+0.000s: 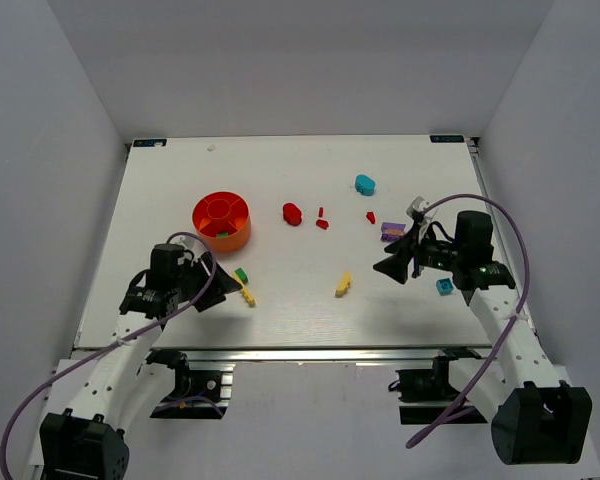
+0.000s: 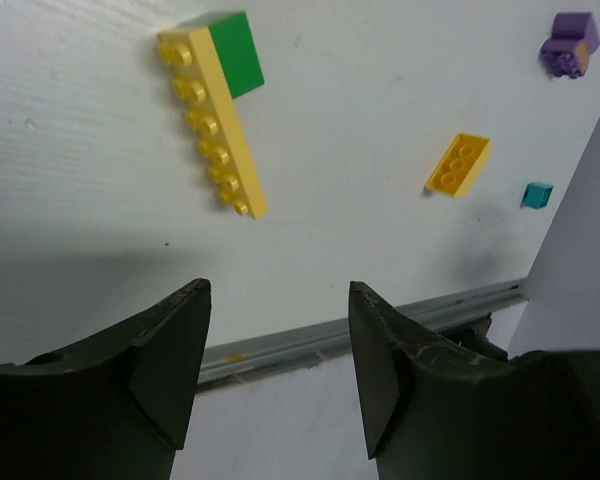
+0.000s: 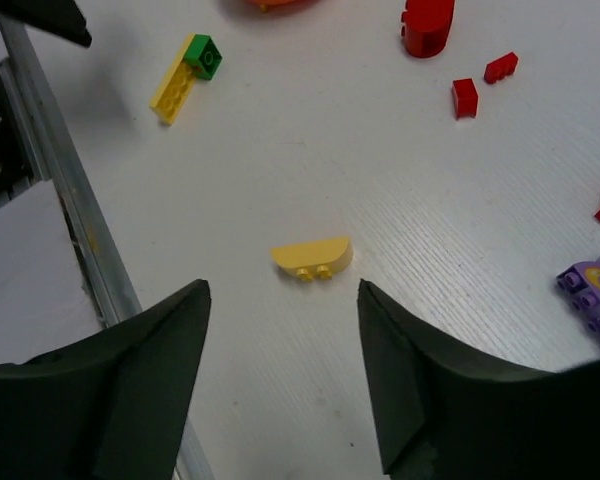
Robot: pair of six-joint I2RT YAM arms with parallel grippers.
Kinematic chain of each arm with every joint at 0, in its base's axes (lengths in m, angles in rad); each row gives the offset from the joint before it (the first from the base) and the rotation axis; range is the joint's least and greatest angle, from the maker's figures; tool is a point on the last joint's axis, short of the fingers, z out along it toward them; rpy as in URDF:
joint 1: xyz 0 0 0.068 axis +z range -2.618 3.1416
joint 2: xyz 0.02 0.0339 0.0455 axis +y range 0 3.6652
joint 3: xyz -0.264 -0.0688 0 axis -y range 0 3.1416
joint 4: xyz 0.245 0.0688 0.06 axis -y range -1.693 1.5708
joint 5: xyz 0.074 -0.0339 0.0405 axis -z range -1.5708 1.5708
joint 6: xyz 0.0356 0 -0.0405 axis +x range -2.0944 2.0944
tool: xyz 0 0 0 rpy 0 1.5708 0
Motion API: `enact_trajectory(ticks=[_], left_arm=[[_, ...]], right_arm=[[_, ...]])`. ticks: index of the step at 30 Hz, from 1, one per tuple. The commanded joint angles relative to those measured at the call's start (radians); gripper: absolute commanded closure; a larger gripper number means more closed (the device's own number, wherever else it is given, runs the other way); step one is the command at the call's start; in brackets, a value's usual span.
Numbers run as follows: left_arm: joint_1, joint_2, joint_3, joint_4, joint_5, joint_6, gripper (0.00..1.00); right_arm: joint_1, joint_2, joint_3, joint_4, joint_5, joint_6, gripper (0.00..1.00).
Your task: Sort the legos into containers by color
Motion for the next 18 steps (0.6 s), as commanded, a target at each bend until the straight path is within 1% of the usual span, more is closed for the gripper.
enact_trajectory(ticks=[1,2,6,7,9,14,18], left_arm=[[-0.012,0.028,0.016,-0.041,0.063,-0.085,0.33],[-0.021,0.037,0.021,-0.041,0.027,-0.087,0.31],[-0.043,0.109,0.036,-0.015,-0.021,-0.108,0.27],[-0.043,0.149,0.038,-0.013,-0.032,-0.111,0.27],[-0.075,0.186,0.044,-0.001,-0.07,-0.124,0.27],[-0.136,0.296,0.079,0.002,-0.165,-0.144,0.27],[-0.182,0.335,0.119,-0.004,-0.244,-0.167,0.27]], right_arm=[[0.028,0.002,0.044,0.092,0.116,0.082,0.3],[0.034,0.001,0.041,0.09,0.167,0.077,0.26],[0.04,0.007,0.035,0.067,0.192,0.078,0.24],[0.024,0.005,0.035,0.065,0.198,0.081,0.23],[0.045,0.004,0.041,0.062,0.213,0.091,0.23],[0.045,-0.03,0.041,0.055,0.233,0.1,0.21],[0.042,-0.067,0.026,0.058,0.232,0.097,0.21]])
